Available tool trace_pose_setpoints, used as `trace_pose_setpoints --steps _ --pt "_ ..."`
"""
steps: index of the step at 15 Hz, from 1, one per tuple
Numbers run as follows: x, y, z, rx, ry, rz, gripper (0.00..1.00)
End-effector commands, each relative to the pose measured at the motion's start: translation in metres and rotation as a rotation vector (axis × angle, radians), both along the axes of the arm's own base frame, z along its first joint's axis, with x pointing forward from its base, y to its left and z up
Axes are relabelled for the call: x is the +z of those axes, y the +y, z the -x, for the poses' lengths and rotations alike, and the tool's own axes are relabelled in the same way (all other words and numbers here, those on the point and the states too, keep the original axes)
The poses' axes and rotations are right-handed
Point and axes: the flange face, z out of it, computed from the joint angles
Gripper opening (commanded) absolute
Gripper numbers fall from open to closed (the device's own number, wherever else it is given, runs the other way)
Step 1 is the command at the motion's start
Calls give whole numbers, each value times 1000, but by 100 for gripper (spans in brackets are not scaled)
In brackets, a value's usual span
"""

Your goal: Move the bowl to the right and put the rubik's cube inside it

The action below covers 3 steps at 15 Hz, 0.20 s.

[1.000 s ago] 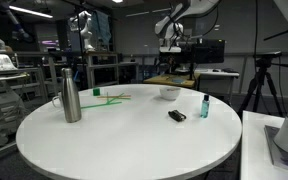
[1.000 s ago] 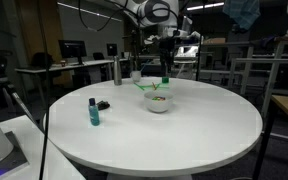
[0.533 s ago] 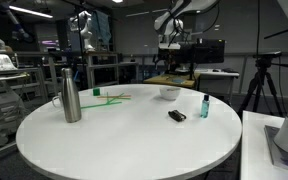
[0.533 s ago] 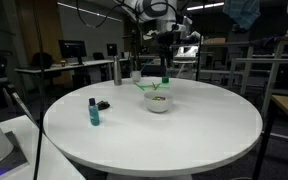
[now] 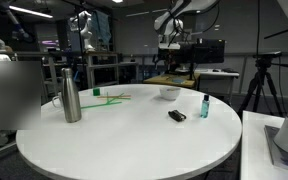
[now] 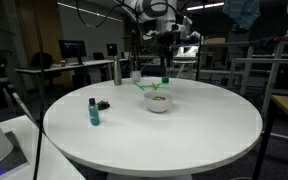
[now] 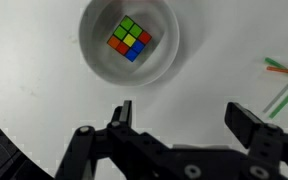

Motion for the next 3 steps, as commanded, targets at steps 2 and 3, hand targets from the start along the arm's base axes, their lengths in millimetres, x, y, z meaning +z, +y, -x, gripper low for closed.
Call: trace_pose_setpoints --steps 2,3 --pt "1 -1 0 0 1 -1 100" --pt "1 -1 0 0 1 -1 100"
